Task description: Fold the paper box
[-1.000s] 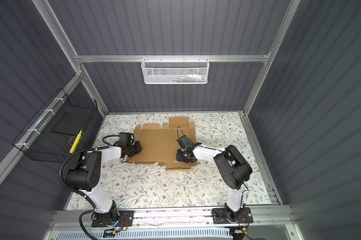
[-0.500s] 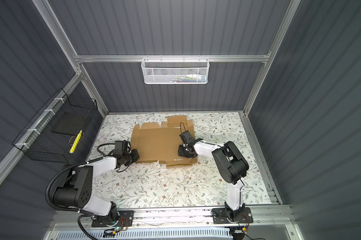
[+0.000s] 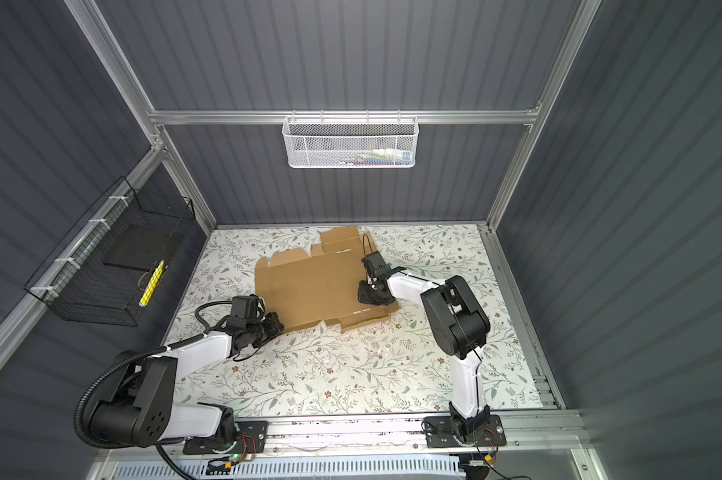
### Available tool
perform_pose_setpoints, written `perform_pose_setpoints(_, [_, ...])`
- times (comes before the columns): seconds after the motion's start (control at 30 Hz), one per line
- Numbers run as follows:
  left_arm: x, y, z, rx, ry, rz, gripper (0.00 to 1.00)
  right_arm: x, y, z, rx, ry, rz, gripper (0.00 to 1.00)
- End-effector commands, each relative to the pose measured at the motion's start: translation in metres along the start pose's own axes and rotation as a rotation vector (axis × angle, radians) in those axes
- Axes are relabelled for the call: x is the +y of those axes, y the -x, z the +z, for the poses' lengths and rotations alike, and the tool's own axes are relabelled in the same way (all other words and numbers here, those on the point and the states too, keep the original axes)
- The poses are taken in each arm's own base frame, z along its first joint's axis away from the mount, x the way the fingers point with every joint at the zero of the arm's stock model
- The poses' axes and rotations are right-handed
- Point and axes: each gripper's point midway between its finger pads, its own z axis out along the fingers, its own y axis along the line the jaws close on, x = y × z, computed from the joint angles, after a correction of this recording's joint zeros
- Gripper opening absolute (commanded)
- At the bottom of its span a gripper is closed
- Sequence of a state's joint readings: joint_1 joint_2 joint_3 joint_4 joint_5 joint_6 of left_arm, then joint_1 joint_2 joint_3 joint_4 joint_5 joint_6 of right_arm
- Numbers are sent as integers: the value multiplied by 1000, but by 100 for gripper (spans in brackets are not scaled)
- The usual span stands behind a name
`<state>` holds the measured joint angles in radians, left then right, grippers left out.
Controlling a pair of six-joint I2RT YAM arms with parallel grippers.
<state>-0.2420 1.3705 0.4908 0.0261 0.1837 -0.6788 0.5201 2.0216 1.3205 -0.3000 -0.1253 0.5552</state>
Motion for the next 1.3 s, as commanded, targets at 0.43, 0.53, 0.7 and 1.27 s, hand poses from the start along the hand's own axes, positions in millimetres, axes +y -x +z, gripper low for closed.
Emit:
perform_pose_setpoints(0.43, [-35, 60, -13, -60, 51, 117, 0, -10, -14, -59, -72, -39, -13, 17])
perform_pose_setpoints(0.53, [-37, 76, -5, -68, 48, 114, 0, -4, -31, -69, -81, -29, -9, 17])
perform_pose_setpoints(0.7, [-30, 91, 14, -59, 55, 91, 0, 9, -59, -70, -61, -22, -11, 17])
perform_pose_setpoints(1.27, [2, 75, 46, -3, 89, 24, 0, -9, -124, -32, 65, -37, 85, 17])
